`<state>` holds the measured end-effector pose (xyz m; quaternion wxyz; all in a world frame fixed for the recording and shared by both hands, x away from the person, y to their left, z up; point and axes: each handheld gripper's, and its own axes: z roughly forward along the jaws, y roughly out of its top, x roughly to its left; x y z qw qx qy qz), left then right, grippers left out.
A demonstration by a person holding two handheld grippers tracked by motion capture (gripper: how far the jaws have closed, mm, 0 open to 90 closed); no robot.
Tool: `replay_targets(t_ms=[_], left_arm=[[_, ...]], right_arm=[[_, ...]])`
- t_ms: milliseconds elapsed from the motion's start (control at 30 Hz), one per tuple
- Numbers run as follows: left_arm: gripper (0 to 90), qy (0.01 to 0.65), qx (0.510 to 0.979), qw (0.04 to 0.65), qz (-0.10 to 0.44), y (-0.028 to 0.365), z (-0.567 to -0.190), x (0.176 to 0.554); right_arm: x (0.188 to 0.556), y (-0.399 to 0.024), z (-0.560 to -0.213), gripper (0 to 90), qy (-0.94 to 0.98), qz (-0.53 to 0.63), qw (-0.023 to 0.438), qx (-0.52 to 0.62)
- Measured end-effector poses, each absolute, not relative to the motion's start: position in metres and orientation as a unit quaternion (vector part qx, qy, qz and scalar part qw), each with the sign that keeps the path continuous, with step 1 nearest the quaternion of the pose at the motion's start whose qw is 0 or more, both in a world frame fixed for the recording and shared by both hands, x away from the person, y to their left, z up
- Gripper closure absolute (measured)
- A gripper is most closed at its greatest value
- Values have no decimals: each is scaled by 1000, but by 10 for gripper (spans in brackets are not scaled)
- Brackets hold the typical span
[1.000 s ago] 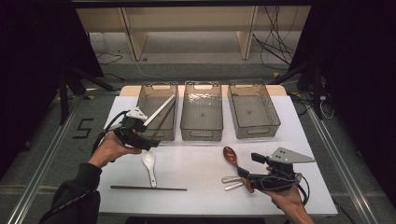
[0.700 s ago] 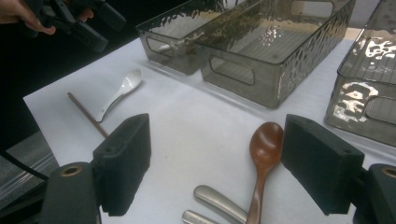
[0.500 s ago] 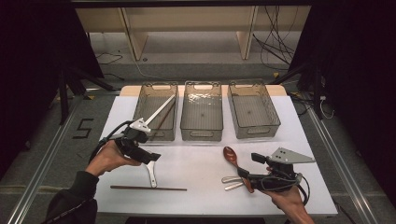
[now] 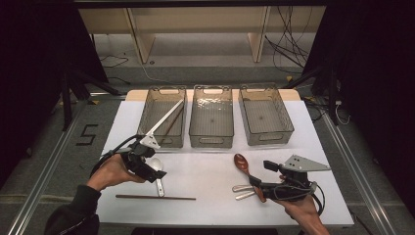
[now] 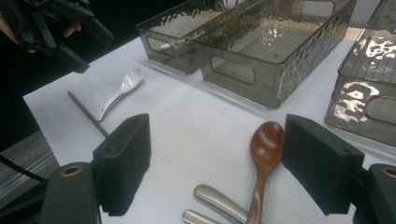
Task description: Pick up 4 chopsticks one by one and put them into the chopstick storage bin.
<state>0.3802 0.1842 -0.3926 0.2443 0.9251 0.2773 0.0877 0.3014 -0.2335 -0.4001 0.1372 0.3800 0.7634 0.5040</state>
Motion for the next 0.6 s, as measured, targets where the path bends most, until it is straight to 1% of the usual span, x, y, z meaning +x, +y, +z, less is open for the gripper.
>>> replay_targets(t_ms=[367,600], left_arm=[[166,257,942,208,66,185,-409,365],[188,242,954,168,58,185,-422,358]], right_arm=[[301,-233,-400,253,764,505,138,377],[301,-233,-400,253,765,503,137,379]])
